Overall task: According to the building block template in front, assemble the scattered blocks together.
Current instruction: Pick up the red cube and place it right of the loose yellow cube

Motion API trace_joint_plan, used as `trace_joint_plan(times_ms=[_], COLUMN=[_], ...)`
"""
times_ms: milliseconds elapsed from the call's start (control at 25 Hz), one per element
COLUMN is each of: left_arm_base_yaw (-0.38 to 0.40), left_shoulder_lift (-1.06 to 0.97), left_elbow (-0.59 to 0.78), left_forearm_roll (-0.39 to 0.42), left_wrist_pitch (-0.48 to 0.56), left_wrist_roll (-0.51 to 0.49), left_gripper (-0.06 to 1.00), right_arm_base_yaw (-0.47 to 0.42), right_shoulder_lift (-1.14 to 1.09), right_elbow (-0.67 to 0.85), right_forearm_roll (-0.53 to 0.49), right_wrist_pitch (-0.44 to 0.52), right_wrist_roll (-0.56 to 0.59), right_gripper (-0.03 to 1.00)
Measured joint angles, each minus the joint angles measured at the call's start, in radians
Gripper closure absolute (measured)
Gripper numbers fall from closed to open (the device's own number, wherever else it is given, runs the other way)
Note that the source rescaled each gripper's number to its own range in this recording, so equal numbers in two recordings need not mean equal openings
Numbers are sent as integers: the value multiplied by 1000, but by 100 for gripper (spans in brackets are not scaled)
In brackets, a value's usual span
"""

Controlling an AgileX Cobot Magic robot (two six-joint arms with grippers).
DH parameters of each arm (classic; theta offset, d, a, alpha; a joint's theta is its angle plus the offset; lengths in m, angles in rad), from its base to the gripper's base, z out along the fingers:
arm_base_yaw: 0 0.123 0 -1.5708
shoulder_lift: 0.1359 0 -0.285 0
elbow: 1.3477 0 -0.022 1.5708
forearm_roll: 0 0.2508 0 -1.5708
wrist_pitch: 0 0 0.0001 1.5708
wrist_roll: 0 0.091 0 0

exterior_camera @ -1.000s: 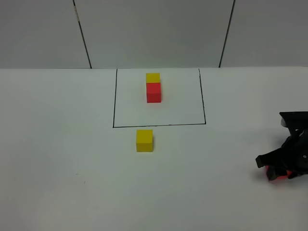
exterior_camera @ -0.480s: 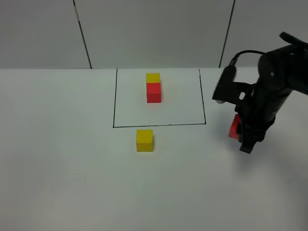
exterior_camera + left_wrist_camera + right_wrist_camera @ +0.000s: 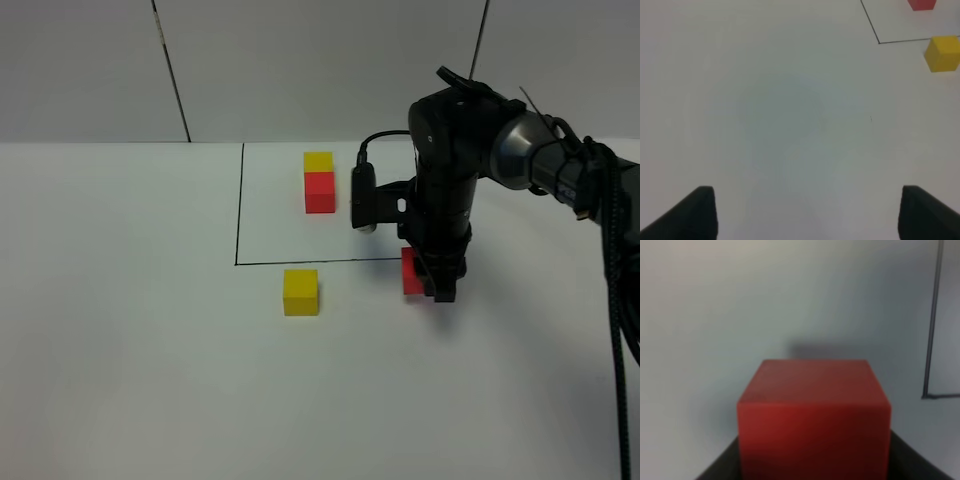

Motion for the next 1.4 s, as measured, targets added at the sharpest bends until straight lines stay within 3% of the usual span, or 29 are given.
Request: trace_joint_plan(times_ms=[200,600,1400], left_arm_base_yaw=[0,0,0], left_shoulder_lift=[0,0,0], left_elbow=[0,1,1], left_forearm_roll=[0,0,0], left_wrist_pitch=[0,0,0], left_wrist_roll=[0,0,0], left_gripper=[23,23,23], right_arm_base_yaw=[30,34,86], right_shoulder_lift=[68,116,141], right_elbow=[-79,-90,-98], right_forearm_roll=[42,167,187], right_wrist_pitch=[4,-49,-110], right_wrist_roll=[-35,-45,-25], right_gripper=[96,96,97])
